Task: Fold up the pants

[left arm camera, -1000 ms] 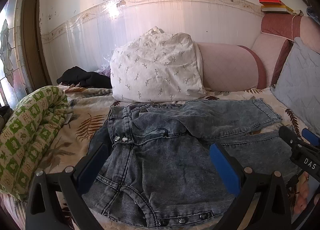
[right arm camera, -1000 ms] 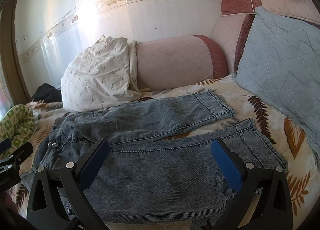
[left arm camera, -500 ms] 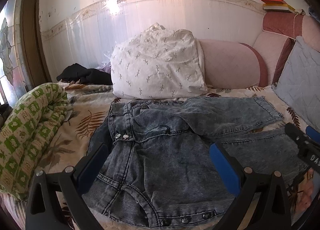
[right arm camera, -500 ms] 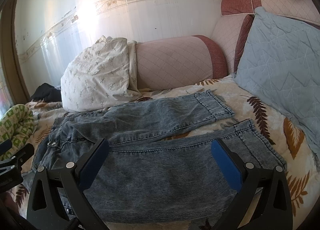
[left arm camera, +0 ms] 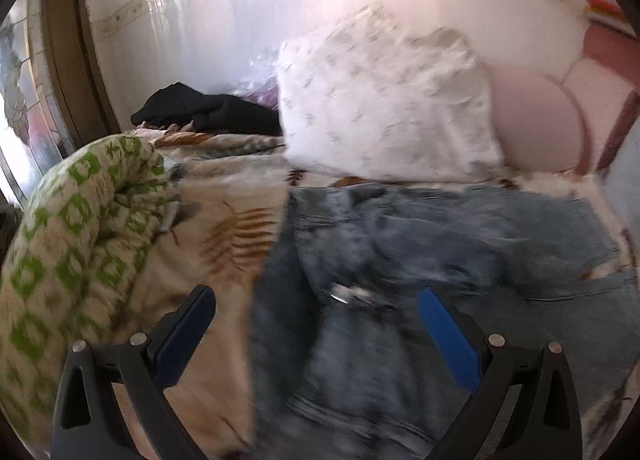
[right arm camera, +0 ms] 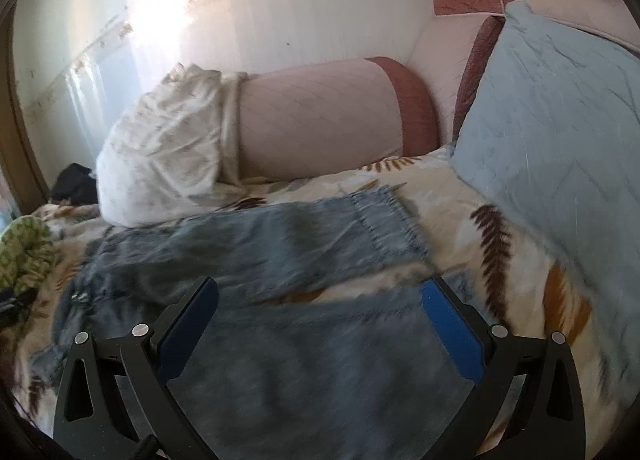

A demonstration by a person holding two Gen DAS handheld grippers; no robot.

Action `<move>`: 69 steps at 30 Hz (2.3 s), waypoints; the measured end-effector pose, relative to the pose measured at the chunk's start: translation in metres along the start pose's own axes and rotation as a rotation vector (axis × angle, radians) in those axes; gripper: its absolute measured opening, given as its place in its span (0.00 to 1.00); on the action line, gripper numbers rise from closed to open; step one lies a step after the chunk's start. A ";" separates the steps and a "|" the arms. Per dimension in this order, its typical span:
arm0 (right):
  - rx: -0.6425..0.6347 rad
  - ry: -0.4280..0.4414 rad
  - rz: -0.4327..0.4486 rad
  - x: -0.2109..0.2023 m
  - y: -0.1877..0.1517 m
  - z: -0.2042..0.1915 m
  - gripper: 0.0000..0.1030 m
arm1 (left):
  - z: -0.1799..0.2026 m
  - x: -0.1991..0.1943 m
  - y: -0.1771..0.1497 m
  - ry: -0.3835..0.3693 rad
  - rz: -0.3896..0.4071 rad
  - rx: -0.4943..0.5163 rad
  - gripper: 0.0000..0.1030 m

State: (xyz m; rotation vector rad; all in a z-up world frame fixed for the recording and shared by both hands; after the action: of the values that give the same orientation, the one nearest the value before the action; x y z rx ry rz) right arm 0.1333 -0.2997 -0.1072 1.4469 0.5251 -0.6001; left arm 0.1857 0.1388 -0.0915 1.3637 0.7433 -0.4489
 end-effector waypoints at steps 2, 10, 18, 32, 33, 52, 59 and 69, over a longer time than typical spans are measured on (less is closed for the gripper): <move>-0.025 0.019 -0.055 0.025 0.012 0.012 1.00 | -0.011 0.022 0.016 0.017 -0.024 0.008 1.00; 0.038 0.010 -0.137 0.105 0.043 0.049 1.00 | -0.030 0.123 0.072 0.007 -0.185 -0.128 1.00; -0.013 -0.028 -0.181 0.154 0.055 0.058 0.99 | -0.019 0.199 0.074 0.017 -0.331 -0.220 0.80; 0.064 -0.039 -0.272 0.220 0.076 0.087 0.91 | 0.021 0.243 0.053 -0.102 -0.373 -0.195 0.15; 0.063 -0.038 -0.277 0.222 0.077 0.087 0.89 | 0.022 0.244 0.052 -0.102 -0.369 -0.194 0.15; 0.036 -0.005 -0.359 0.264 0.067 0.067 0.16 | 0.006 0.194 0.079 -0.212 -0.283 -0.263 0.14; 0.044 -0.003 -0.233 0.216 0.094 0.063 0.16 | 0.000 0.150 0.096 -0.259 -0.235 -0.274 0.13; 0.125 0.010 -0.133 0.144 0.105 0.078 0.16 | -0.018 0.077 0.093 -0.346 -0.197 -0.304 0.13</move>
State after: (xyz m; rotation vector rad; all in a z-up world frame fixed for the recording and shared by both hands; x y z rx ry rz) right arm 0.3083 -0.3831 -0.1188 1.5420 0.6037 -0.7425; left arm 0.2989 0.1826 -0.0803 0.9019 0.6299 -0.6793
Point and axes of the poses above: each gripper's, at about its wrist camera, not at the fingertips, and x roughly the way its jaws point, z to its right, y to its top, the point moved 8 cm from there along x, roughly the way its jaws point, and after that the axes turned 12 degrees about -x, right-handed, at the moved point
